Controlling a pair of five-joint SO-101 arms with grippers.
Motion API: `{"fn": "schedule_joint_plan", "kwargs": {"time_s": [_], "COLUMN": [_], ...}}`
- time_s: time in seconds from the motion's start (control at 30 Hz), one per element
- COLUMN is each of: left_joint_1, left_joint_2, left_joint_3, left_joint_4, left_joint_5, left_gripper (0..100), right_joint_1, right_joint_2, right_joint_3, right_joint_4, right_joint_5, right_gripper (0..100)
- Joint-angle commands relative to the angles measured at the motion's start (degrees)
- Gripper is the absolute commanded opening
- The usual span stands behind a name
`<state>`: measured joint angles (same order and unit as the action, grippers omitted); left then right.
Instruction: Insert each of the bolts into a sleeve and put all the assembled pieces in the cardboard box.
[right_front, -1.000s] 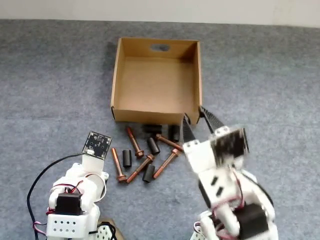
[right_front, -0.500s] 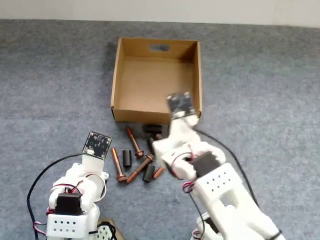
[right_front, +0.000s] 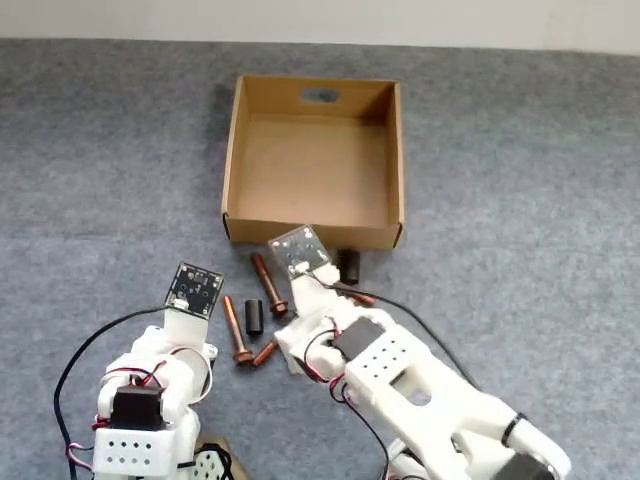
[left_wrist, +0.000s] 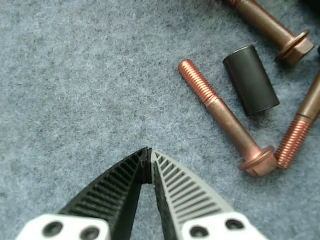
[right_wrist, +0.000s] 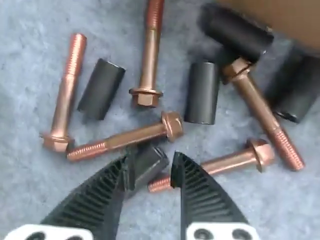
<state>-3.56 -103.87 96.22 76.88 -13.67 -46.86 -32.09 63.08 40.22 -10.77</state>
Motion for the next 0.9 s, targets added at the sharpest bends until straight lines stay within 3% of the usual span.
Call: {"fn": "schedule_joint_plan", "kwargs": {"time_s": [0.0, 0.33, 0.57, 0.87], "left_joint_1": [-1.01, -17.54, -17.98, -17.98], "left_joint_2": [-0.40, -0.40, -0.40, -0.40], "left_joint_3": [1.01, 1.01, 1.01, 1.01], "left_joint_4": [0.18, -2.29, -2.11, -2.11], "left_joint_5": [-0.44, -0.26, -0.26, -0.26], "left_gripper": [1, 1, 1, 1], "right_joint_1": [-0.48, -0.75, -5.41, -5.49], "right_joint_2": [1.45, 6.20, 13.32, 13.41], "right_joint_3": [-0.40, -0.57, -0.92, -0.75], "right_joint_4": [-1.01, -1.10, -2.33, -2.42], "right_joint_5": [-0.44, -0.44, -0.44, -0.09], "right_gripper": [12.8, 12.8, 12.8, 12.7]}}
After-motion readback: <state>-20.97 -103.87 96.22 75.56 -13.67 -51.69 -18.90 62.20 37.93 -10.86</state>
